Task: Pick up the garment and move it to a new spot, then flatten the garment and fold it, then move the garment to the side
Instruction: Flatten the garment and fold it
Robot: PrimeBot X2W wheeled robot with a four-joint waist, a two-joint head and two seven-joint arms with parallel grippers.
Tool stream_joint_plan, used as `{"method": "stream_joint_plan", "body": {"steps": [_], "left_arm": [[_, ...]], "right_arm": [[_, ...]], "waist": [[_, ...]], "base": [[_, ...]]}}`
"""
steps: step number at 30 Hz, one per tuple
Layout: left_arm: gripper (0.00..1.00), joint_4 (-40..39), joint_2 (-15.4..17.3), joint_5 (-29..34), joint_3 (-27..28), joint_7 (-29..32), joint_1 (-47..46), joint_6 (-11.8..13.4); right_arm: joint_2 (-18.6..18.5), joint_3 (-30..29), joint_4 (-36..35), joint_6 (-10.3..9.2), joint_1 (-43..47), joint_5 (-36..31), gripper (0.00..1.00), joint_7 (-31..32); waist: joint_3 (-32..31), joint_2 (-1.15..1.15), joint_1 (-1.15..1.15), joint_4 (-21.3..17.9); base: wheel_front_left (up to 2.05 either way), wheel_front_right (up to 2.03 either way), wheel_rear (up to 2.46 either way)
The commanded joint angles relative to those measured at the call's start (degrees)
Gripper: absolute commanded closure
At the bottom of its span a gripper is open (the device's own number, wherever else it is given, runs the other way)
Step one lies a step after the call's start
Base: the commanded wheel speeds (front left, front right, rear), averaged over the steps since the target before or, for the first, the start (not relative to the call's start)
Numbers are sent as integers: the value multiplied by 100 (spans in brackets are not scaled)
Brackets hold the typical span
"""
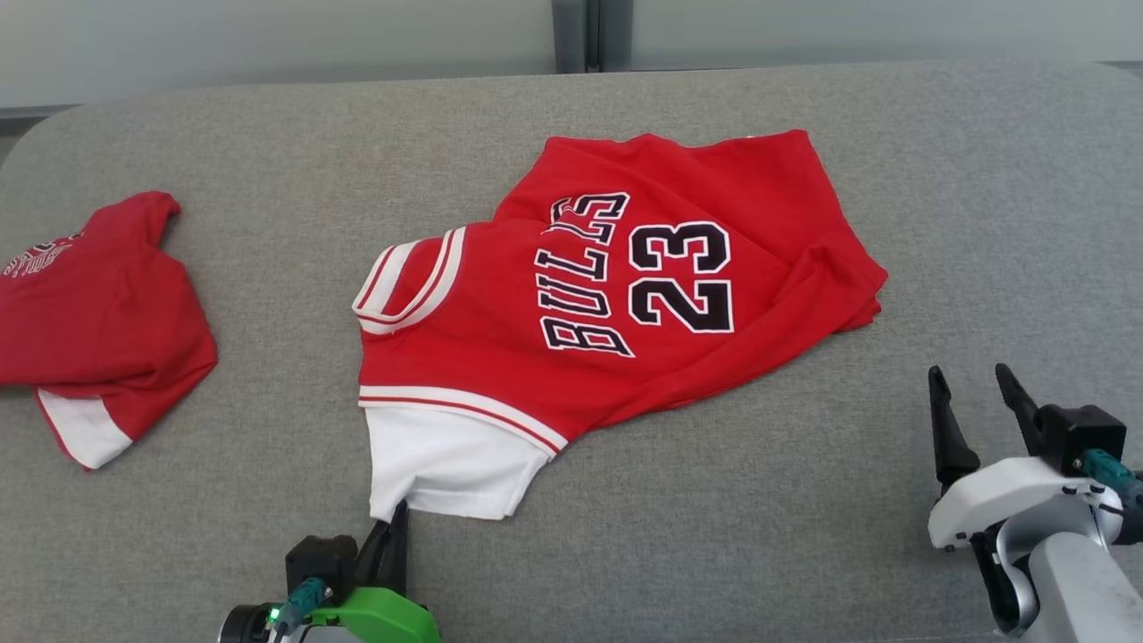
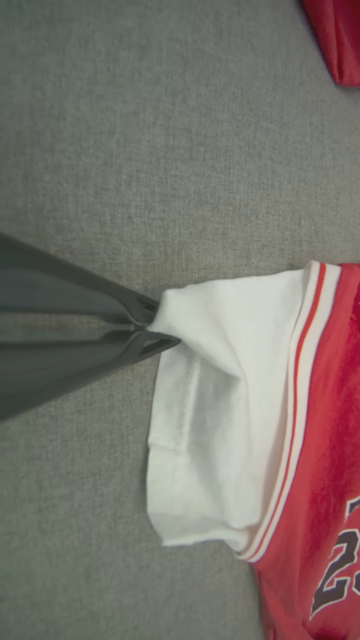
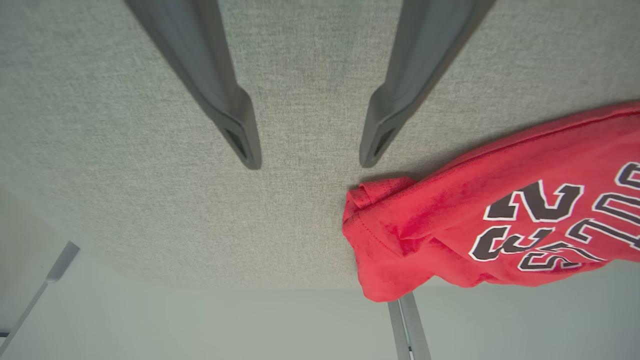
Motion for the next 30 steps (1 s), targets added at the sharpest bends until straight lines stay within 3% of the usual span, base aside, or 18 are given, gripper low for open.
{"method": "stream_joint_plan", "body": {"steps": [1,16,30], "left_arm": [[100,16,23,-32,-30,2,-115,-36],[100,-68,27,6,-158,5,-174,77],[100,-179,23,-54,-308,7,-250,151]], "right_arm": [[-98,9,45,-11,-159,-15,0,-15],[-571,144,855,-11,-1179,190,0,-15],[-599,630,872,-11,-1111,426,0,-15]], "waist": [[95,0,0,114],[562,0,0,1079],[665,0,0,1096]], "base": [[0,0,0],[0,0,0],[0,0,0]]}}
